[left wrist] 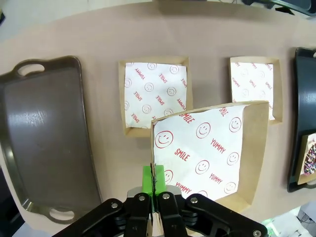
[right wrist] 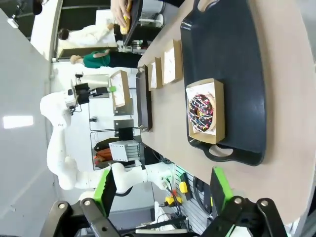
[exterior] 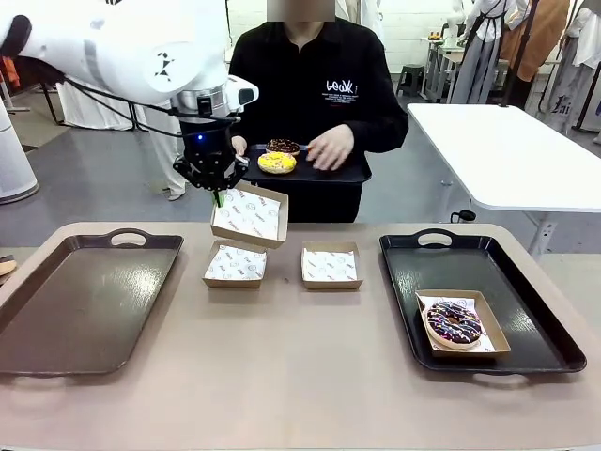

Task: Individually package the donuts and arrange them on the tray.
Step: Place the picked Paper togo box on the Handle tray while simultaneously picking up another Paper togo box from the table with the other hand.

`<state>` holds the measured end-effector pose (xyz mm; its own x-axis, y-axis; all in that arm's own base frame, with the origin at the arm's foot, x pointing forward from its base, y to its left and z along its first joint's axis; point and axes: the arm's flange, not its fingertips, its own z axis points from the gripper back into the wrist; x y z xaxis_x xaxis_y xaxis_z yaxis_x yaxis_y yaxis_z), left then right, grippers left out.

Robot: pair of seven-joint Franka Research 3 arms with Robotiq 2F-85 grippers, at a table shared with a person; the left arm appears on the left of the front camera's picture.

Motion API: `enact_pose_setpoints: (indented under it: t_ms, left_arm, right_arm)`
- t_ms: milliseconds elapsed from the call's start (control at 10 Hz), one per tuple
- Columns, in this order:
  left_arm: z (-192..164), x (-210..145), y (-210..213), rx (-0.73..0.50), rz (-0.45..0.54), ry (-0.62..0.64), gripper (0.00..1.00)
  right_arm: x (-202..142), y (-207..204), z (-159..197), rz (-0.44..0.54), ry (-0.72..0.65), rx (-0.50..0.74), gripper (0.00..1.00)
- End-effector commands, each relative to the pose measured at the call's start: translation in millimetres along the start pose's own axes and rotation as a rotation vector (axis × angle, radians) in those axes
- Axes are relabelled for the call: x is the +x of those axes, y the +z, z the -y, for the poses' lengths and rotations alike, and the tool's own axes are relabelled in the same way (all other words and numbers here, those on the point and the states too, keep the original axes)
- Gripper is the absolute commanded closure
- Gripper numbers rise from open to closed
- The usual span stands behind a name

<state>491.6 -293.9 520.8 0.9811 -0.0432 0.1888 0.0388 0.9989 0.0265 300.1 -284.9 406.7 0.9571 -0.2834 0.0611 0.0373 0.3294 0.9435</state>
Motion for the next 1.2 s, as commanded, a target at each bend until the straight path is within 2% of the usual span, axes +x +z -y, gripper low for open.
enact_pose_setpoints:
  t_ms: [0, 200, 300, 400, 1100]
  left_arm:
    - [12.3, 22.5, 5.7, 0.032, -0.014, 0.003, 1.0]
    - [8.4, 36.6, -2.7, 0.028, -0.041, 0.002, 1.0]
    - [3.0, 36.5, -11.0, 0.014, -0.041, 0.005, 1.0]
    - [6.4, 26.7, -2.9, 0.01, -0.033, -0.001, 1.0]
    - [6.4, 26.7, -2.9, 0.01, -0.033, -0.001, 1.0]
  right_arm:
    - [4.4, 7.3, 8.3, -0.003, 0.036, 0.039, 0.0]
    - [5.5, 6.2, 9.9, -0.01, 0.047, 0.048, 0.0]
    - [-3.1, 4.1, 11.0, -0.004, 0.012, 0.017, 0.0]
    - [-3.1, 4.1, 11.0, -0.004, 0.012, 0.017, 0.0]
    - [-3.1, 4.1, 11.0, -0.004, 0.012, 0.017, 0.0]
